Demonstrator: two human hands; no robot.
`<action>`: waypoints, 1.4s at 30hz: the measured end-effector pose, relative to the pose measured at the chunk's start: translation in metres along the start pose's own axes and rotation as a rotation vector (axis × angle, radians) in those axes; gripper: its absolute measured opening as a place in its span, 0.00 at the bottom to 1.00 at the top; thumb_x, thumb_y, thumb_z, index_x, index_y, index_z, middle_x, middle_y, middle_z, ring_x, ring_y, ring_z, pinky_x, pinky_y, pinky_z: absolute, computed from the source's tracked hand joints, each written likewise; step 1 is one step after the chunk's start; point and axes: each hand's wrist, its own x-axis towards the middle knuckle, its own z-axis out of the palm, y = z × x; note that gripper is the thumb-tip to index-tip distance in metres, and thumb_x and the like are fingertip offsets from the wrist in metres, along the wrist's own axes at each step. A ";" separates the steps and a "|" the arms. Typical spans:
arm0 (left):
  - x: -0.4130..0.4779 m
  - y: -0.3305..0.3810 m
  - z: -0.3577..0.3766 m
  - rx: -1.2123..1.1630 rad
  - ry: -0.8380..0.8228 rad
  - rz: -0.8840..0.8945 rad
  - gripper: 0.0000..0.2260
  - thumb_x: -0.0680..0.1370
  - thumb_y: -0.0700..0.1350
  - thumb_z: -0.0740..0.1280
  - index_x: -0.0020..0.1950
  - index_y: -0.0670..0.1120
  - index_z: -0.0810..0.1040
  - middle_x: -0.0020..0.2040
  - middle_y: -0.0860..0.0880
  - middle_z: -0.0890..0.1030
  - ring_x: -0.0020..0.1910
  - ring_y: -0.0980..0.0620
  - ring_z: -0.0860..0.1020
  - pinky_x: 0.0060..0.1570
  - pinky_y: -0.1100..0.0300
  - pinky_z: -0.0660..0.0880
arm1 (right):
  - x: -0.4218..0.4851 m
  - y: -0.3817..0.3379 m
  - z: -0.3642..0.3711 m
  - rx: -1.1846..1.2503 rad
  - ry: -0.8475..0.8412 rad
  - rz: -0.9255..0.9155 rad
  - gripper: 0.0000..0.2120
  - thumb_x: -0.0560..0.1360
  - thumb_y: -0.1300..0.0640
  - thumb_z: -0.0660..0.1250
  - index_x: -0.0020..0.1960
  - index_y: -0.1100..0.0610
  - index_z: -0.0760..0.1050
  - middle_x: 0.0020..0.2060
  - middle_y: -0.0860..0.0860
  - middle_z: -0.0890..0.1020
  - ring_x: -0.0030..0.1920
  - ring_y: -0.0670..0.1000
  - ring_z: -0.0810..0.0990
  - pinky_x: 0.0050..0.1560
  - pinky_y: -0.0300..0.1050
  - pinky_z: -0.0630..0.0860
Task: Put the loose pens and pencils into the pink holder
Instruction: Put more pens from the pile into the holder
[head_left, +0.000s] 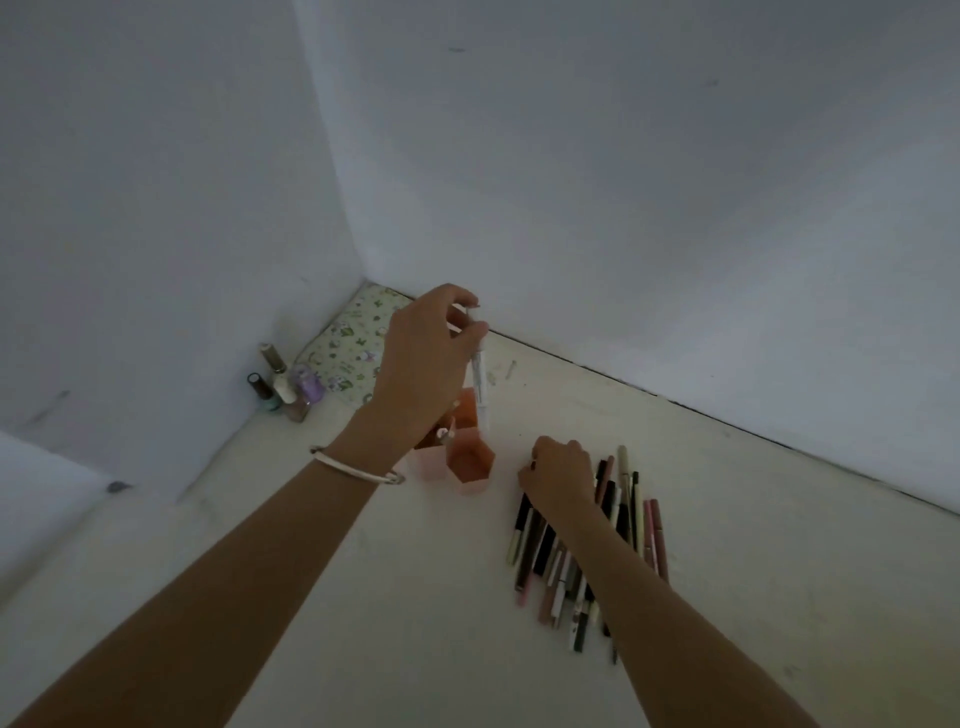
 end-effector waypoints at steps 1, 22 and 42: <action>0.002 -0.001 -0.005 -0.007 0.023 0.001 0.07 0.76 0.42 0.70 0.54 0.45 0.79 0.42 0.50 0.81 0.38 0.53 0.82 0.46 0.52 0.82 | 0.002 0.000 -0.005 0.089 0.023 0.033 0.08 0.73 0.58 0.63 0.47 0.62 0.75 0.44 0.57 0.81 0.49 0.57 0.78 0.48 0.48 0.76; -0.027 -0.086 -0.023 0.179 0.045 -0.189 0.12 0.76 0.50 0.65 0.57 0.48 0.79 0.52 0.52 0.82 0.50 0.55 0.79 0.50 0.60 0.75 | -0.036 -0.096 -0.100 1.026 0.717 -0.164 0.08 0.74 0.61 0.68 0.51 0.51 0.76 0.42 0.41 0.80 0.40 0.46 0.72 0.45 0.41 0.72; -0.103 -0.036 0.036 0.473 -0.439 -0.017 0.08 0.75 0.49 0.64 0.41 0.47 0.78 0.41 0.52 0.81 0.37 0.56 0.79 0.39 0.62 0.79 | -0.041 -0.037 -0.091 0.755 0.795 -0.086 0.14 0.71 0.68 0.63 0.54 0.56 0.78 0.45 0.46 0.78 0.42 0.47 0.72 0.45 0.34 0.69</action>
